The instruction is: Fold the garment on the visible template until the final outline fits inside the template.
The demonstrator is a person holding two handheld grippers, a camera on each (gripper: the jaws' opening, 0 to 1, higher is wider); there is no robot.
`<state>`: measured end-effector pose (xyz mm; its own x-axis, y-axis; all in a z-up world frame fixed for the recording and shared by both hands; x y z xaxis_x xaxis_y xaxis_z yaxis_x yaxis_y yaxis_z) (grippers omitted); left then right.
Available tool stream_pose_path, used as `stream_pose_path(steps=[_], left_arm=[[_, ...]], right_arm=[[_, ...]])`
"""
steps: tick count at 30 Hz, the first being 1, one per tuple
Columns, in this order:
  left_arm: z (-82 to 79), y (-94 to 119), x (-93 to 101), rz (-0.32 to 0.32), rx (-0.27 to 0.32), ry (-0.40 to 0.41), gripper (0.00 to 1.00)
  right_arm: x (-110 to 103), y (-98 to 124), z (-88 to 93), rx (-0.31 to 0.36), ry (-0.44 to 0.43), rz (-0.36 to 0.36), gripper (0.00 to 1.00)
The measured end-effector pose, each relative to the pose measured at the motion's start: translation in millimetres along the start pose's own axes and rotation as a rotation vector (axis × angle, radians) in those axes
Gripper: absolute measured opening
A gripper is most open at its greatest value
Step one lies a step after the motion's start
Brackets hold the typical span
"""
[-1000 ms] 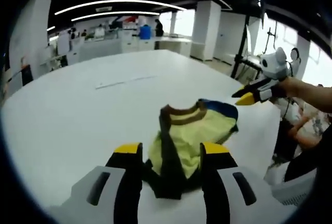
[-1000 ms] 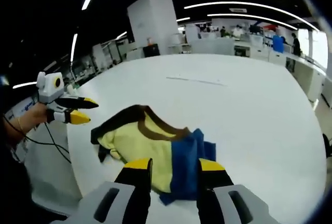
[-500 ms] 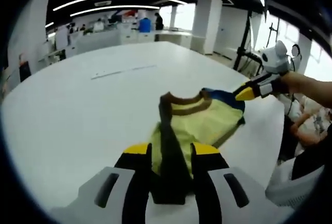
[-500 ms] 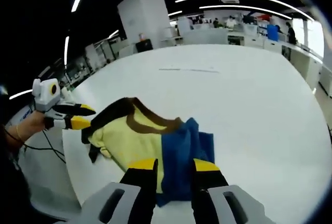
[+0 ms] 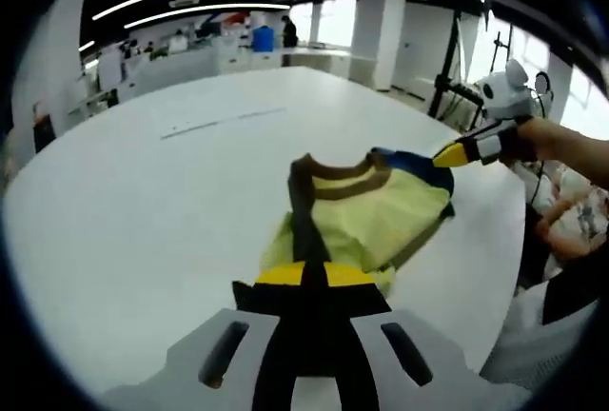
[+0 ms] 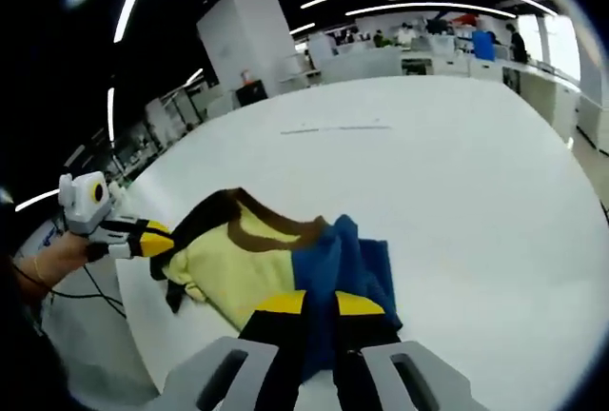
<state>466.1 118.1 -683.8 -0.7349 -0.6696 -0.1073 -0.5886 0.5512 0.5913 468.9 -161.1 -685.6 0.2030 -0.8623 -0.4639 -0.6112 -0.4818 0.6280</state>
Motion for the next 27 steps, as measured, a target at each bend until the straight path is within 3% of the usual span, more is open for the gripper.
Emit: stream_pose_path(steps=[3, 10, 17, 27], left_arm=[[-2.8, 2, -1.1, -0.008, 0.042, 0.014, 0.00], [-2.9, 10, -5.0, -0.049, 0.059, 0.024, 0.00], [-18.8, 23, -9.2, -0.069, 0.113, 0.015, 0.00], [-49.1, 37, -23.2, -0.126, 0.200, 0.015, 0.00]], right_arm=[[1, 1, -0.4, 0.011, -0.015, 0.006, 0.00], [1, 2, 0.8, 0.006, -0.032, 0.008, 0.00], [-6, 11, -5.9, 0.032, -0.028, -0.012, 0.00], [-19, 29, -33.9, 0.079, 0.041, -0.014, 0.00]])
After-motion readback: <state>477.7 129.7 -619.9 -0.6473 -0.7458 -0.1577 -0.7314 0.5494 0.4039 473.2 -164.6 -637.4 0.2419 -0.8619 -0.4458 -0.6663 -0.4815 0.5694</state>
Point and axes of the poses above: the point that each gripper's makers call its tool centre point, and the gripper's own axes: y roughly backward along the fingers, x roughly to its right, z roughly out of its underside, the point moved 6 cm from there along y, roughly backward along the fingers, and after that the axes turned 14 degrees about -y, right-handed, at the moved point
